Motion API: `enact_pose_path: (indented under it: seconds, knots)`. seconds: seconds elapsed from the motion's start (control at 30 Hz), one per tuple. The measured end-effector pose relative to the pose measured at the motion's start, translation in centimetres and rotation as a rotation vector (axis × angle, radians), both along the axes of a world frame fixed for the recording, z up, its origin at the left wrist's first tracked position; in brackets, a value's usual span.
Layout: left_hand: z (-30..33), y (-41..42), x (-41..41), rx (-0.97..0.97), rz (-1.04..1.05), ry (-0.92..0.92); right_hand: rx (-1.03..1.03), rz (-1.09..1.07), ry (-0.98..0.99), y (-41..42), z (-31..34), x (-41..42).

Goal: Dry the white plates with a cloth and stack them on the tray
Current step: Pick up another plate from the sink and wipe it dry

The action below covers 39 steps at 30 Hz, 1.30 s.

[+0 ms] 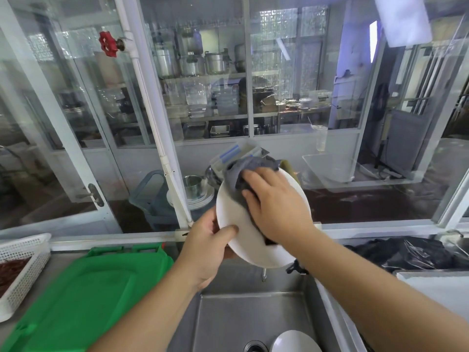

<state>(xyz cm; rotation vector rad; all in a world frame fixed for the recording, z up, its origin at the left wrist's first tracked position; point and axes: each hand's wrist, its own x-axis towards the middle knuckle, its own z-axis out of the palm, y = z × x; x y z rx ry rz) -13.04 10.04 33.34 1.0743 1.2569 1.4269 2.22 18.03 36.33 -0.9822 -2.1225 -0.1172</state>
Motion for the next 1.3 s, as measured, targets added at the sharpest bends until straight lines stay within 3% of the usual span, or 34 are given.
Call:
enact_pose_path:
  seconds: [0.2,0.57,0.83,1.07,1.3]
  knots:
    - [1.5,0.3,-0.6,0.13,0.126,-0.116,-0.017,-0.268,-0.035,3.3,1.7,1.9]
    - [1.1,1.6,0.3,0.106,0.263,-0.201,-0.219,-0.11,-0.027,-3.9,-3.5,0.3]
    - [1.4,0.8,1.5,0.088,0.177,-0.26,-0.078,0.074,-0.068,-1.0,-0.1,0.0]
    - [1.4,0.0,1.3,0.112,0.141,-0.287,-0.139,-0.287,-0.077,2.3,0.4,1.1]
    - [1.5,0.3,0.0,0.121,0.191,-0.247,-0.246,-0.149,-0.076,-1.9,-4.1,1.0]
